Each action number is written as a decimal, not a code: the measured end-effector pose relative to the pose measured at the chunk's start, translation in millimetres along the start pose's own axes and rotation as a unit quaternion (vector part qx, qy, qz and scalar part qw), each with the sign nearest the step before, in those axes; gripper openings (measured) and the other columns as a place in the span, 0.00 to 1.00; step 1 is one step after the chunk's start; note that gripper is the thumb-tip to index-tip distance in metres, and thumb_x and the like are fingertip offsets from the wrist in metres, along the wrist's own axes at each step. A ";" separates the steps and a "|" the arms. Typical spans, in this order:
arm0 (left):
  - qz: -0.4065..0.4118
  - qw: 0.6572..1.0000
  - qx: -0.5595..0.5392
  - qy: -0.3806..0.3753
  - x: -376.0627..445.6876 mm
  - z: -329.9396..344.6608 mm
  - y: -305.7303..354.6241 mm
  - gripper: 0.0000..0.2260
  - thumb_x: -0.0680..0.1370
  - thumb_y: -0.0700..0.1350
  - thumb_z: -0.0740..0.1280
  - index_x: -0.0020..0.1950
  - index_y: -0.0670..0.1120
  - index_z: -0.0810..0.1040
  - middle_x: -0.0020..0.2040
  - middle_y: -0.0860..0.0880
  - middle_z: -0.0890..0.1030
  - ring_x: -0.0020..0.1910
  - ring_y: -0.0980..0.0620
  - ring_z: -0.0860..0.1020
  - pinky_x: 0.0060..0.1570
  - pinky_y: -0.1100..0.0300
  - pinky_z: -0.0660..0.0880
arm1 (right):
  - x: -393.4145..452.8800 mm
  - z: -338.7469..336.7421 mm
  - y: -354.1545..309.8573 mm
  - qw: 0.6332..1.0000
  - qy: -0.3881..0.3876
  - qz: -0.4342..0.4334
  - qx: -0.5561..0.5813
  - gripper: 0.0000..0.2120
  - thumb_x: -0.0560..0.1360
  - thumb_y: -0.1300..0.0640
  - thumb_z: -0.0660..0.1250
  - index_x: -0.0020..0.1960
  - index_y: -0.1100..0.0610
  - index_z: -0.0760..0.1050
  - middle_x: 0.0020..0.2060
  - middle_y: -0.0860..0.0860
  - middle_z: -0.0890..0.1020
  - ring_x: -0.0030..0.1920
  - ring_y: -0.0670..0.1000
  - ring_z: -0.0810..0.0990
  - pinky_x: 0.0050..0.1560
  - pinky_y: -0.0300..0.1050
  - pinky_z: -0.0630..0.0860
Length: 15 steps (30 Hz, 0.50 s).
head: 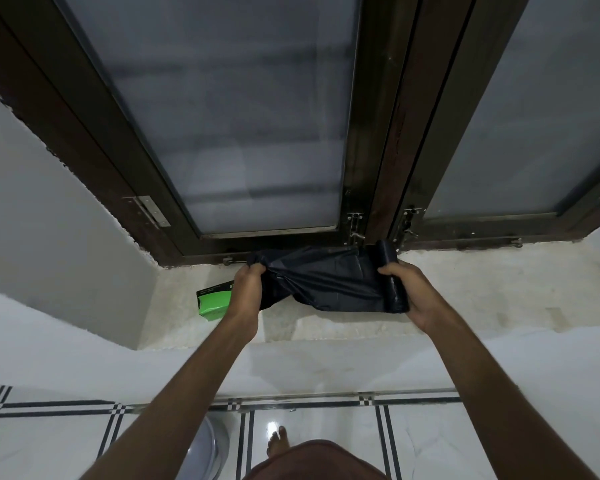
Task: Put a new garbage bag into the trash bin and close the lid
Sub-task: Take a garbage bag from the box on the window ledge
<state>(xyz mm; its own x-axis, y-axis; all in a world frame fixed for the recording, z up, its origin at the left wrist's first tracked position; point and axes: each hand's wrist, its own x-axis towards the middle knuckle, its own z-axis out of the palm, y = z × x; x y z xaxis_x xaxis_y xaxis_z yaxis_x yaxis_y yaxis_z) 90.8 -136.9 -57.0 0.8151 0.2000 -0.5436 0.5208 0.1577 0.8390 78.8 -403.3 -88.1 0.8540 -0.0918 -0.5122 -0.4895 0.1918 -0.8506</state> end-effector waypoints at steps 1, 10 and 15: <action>0.001 1.000 -0.011 0.009 1.1 -1.7 -0.1 0.15 0.75 0.44 0.60 0.59 0.44 0.79 0.56 0.41 0.83 0.56 0.41 0.81 0.63 0.42 0.75 | 0.7 -1.1 0.5 1.000 0.005 -0.002 -0.002 0.15 0.75 0.58 0.68 0.61 0.55 0.78 0.54 0.56 0.84 0.53 0.57 0.83 0.55 0.54 0.78; -0.027 0.980 -0.188 0.059 4.6 -9.3 8.2 0.14 0.81 0.42 0.57 0.62 0.42 0.76 0.55 0.42 0.79 0.45 0.47 0.79 0.41 0.54 0.78 | -6.6 0.4 -0.7 1.000 0.004 0.001 -0.028 0.13 0.77 0.58 0.67 0.61 0.58 0.79 0.55 0.58 0.84 0.53 0.56 0.83 0.53 0.50 0.79; 0.063 0.995 0.071 -0.013 -8.3 -5.5 4.4 0.34 0.74 0.70 0.59 0.73 0.50 0.69 0.65 0.53 0.73 0.63 0.49 0.74 0.68 0.51 0.68 | -9.4 14.4 -2.5 1.000 0.012 0.025 -0.010 0.17 0.75 0.50 0.64 0.61 0.56 0.76 0.53 0.59 0.83 0.53 0.60 0.82 0.52 0.54 0.78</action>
<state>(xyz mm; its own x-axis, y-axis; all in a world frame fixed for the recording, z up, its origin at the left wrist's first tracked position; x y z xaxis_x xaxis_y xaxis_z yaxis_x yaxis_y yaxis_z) 85.0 -132.5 -49.0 0.8814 0.1831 -0.4354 0.4439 -0.0056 0.8961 74.6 -388.8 -79.5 0.8245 -0.1054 -0.5560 -0.5347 0.1770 -0.8263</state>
